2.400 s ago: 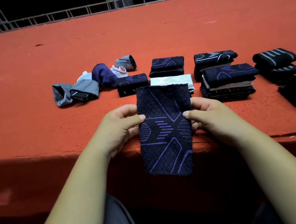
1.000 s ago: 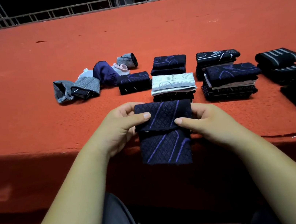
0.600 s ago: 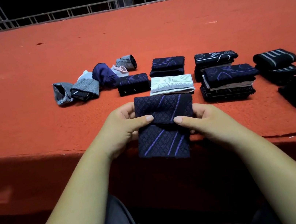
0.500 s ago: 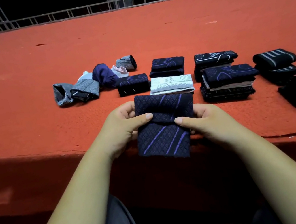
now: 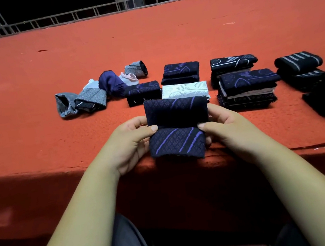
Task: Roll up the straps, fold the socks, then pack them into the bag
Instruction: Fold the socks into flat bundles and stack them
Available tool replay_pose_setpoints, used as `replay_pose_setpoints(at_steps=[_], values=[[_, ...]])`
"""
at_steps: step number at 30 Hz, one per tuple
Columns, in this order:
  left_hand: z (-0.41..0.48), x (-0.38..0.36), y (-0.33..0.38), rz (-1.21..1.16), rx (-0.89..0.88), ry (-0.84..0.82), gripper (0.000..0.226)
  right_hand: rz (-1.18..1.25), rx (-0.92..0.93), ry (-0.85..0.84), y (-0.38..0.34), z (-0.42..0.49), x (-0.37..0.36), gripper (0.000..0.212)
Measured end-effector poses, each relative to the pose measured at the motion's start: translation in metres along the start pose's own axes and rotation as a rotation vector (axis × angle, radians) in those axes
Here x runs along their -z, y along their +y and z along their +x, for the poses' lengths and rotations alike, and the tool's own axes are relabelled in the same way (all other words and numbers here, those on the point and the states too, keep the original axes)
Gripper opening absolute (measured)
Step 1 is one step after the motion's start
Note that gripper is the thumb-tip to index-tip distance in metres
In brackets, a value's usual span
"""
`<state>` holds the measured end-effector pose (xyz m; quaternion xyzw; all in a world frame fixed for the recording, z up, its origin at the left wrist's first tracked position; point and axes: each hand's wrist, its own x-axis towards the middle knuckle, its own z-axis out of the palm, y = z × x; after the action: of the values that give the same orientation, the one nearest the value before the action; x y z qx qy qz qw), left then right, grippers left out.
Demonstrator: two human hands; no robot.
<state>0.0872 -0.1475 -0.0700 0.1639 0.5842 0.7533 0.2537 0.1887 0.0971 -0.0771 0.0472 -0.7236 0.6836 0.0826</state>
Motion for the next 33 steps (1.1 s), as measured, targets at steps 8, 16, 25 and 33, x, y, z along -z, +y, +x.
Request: replay_pose_setpoints(at_steps=[8, 16, 25, 33], values=[[0.0, -0.004, -0.001, 0.061, 0.108, 0.049, 0.016, 0.015, 0.042, -0.003, -0.003, -0.003, -0.001, 0.034], [-0.002, -0.003, 0.005, 0.025, 0.126, 0.026, 0.036, 0.002, -0.027, 0.018, -0.007, -0.007, 0.001, 0.053], [-0.001, -0.002, -0.001, 0.032, 0.031, 0.02, 0.035, 0.03, -0.028, -0.014, -0.004, -0.003, 0.005, 0.052], [0.003, -0.005, 0.003, -0.059, -0.083, 0.033, 0.042, -0.149, -0.019, 0.023, 0.002, -0.001, -0.004, 0.03]])
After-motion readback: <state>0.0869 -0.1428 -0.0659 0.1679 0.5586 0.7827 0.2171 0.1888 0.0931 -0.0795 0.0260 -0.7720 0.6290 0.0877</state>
